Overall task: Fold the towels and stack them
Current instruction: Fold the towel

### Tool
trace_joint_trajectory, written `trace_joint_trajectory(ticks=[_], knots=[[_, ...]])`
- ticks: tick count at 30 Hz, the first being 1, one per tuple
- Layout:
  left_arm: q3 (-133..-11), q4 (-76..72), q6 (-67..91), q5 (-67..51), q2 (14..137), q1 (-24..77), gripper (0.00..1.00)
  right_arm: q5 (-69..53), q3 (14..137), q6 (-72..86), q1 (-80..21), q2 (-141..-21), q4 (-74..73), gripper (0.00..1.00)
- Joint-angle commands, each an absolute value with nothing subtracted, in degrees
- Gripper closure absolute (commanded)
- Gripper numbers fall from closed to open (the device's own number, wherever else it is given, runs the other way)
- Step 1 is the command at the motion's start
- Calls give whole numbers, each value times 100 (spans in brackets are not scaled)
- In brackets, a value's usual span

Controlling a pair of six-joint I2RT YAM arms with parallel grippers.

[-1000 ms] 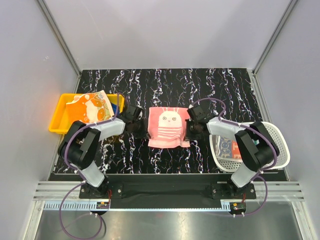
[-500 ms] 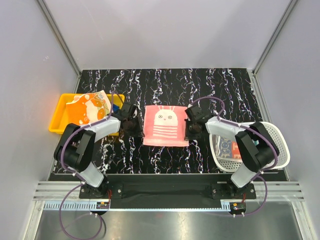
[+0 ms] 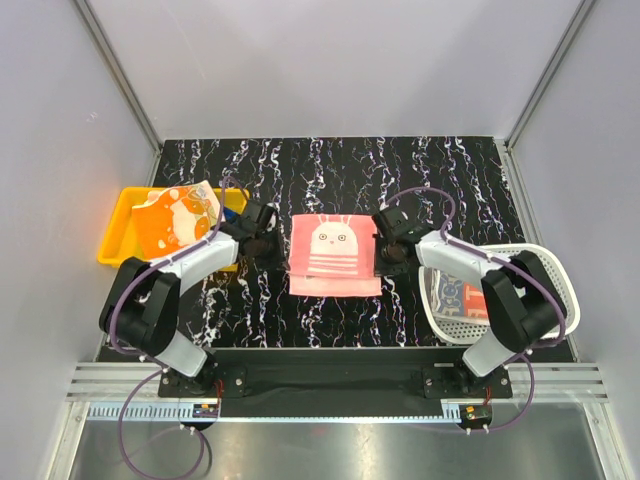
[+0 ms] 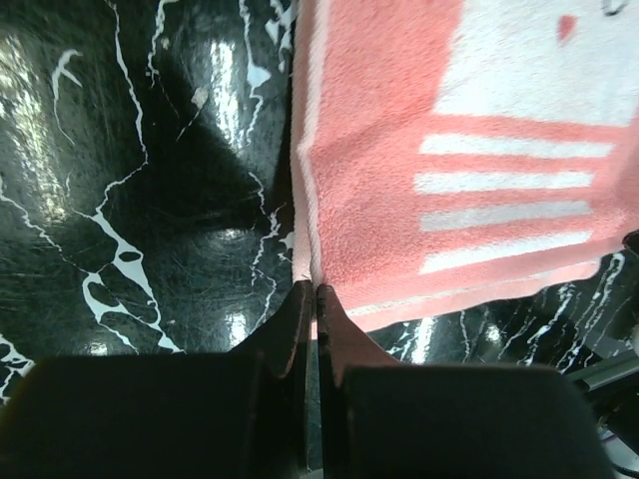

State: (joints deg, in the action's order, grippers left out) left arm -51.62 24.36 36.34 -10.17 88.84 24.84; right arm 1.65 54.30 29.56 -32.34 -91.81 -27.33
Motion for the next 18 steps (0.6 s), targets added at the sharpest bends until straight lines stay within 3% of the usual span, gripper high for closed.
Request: trace_joint_trajectory(ticks=[1,18], knots=[[-5467,2601,3454,-809,8491,2461,100,527,5792,2865,-3287,-8728,-3084,100],[-4817,2356,3621,-967,7972,2628,100,466,5230,3085,-3296,-8060,-3155,100]])
